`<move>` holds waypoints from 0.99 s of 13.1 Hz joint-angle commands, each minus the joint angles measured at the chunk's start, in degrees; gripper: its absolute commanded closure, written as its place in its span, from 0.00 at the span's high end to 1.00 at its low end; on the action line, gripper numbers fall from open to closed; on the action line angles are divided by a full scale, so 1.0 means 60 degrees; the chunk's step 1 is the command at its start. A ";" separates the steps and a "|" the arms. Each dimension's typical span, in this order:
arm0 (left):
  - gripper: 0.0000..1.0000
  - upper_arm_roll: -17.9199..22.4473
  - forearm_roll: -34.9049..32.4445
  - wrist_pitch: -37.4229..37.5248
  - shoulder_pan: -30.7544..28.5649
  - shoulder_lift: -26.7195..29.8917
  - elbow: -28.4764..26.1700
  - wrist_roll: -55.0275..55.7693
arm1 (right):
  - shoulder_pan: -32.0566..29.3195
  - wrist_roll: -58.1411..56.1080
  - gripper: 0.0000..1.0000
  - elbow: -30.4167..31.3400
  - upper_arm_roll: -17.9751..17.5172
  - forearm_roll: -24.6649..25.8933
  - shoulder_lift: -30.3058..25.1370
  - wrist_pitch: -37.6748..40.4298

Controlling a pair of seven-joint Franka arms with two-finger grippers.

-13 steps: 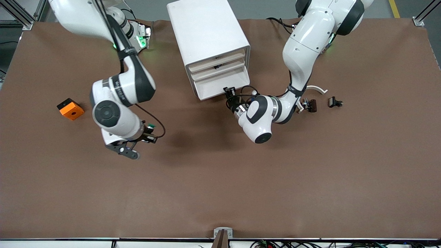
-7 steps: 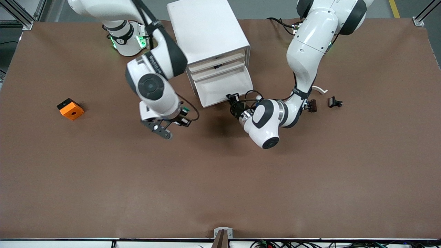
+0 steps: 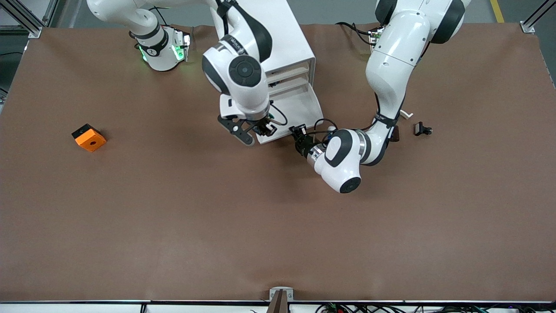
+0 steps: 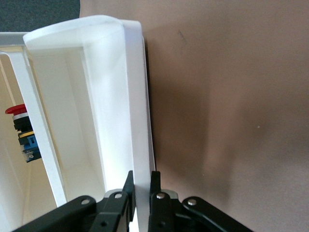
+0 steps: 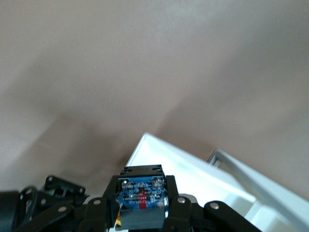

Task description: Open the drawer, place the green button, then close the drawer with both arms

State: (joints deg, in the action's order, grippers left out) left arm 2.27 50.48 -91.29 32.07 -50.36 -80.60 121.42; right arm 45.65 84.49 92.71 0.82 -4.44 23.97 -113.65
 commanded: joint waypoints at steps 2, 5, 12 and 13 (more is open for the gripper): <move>0.06 0.0192 -0.0035 -0.0575 0.0031 -0.0132 0.0323 -0.0330 | 0.0740 0.1369 0.00 -0.0027 0.0098 0.0008 0.0164 -0.0598; 0.75 0.0207 -0.0049 -0.0634 0.0031 -0.0088 0.0337 -0.0330 | 0.1034 0.1621 0.00 0.0002 0.0098 0.0023 0.0370 -0.0703; 1.00 0.0469 -0.0035 -0.0605 -0.0085 0.0117 0.1186 -0.0301 | 0.1400 0.1915 0.00 0.0003 0.0098 0.0038 0.0677 -0.0703; 1.00 0.0616 -0.0049 -0.0590 -0.0187 0.0175 0.1231 -0.0315 | 0.1473 0.1929 0.00 0.0003 0.0112 0.0052 0.0765 -0.0703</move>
State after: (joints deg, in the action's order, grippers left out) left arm 4.30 50.48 -95.41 31.84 -50.23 -74.44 120.08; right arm 53.00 94.84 92.82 0.91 -4.39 27.82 -117.65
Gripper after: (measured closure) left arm 0.000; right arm 0.586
